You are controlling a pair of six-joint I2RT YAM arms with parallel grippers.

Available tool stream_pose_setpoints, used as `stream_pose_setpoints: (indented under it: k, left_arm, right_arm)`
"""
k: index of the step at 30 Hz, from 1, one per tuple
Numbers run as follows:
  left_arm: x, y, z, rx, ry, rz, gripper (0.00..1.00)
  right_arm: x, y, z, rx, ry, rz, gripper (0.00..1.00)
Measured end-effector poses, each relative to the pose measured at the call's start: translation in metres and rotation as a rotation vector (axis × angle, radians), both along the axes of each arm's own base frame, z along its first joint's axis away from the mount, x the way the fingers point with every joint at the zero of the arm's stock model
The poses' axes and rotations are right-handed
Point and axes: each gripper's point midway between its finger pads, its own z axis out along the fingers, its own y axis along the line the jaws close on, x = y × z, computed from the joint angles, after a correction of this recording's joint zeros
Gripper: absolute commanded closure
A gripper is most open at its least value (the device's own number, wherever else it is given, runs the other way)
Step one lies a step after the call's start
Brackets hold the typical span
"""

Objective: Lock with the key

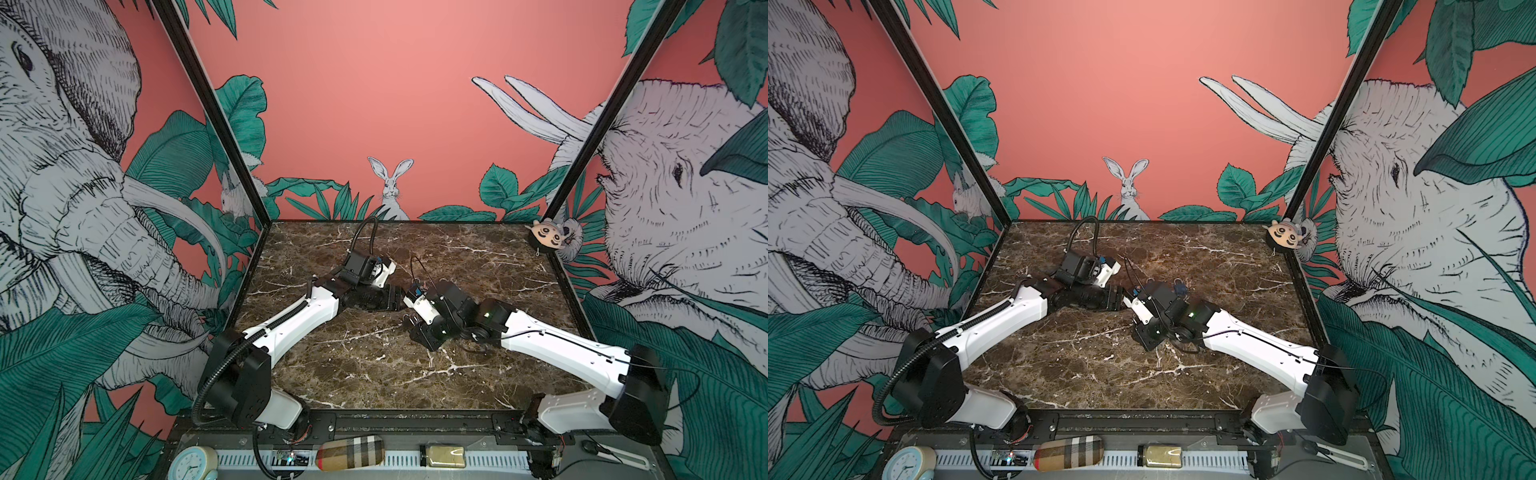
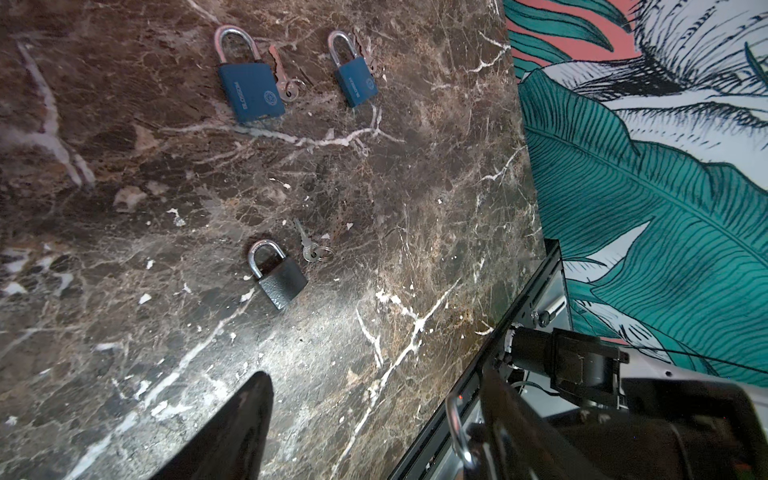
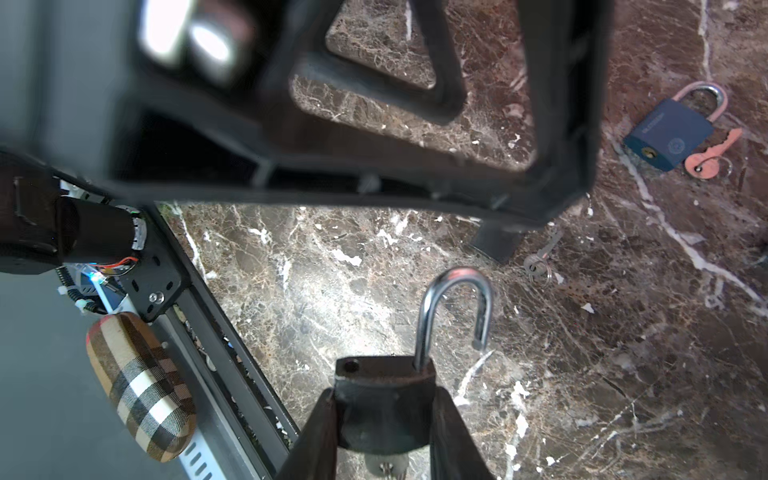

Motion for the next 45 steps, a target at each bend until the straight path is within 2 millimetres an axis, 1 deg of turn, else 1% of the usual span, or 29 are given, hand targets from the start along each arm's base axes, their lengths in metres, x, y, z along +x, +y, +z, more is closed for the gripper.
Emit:
stream_pose_setpoints:
  k: [5,14,21,29,33,40,45]
  left_arm:
    - [0.0,-0.002,0.002,-0.012,0.0,-0.006,0.23]
    - [-0.001,-0.005,0.004,-0.024,-0.005,-0.016,0.24]
    - [-0.004,-0.005,0.0,-0.026,0.003,-0.022,0.25]
    - [-0.007,-0.004,-0.005,-0.02,0.015,-0.024,0.26]
    - [-0.008,-0.003,0.002,-0.034,-0.005,-0.024,0.27]
    - [-0.011,-0.001,0.023,-0.083,-0.073,-0.023,0.27]
    - [-0.012,-0.001,0.026,-0.109,-0.082,-0.021,0.27]
  right_arm:
    - [-0.001,0.007,0.011,0.025,-0.014,0.015,0.92]
    - [0.001,0.007,0.027,0.048,-0.05,0.012,0.92]
    - [0.003,-0.003,0.037,0.03,-0.087,0.003,0.92]
    - [0.007,-0.008,0.04,0.013,-0.116,-0.013,0.92]
    - [0.009,-0.009,0.04,0.011,-0.119,-0.016,0.92]
    - [0.011,-0.011,0.04,0.01,-0.123,-0.021,0.92]
    - [0.013,-0.014,0.044,0.019,-0.13,-0.031,0.92]
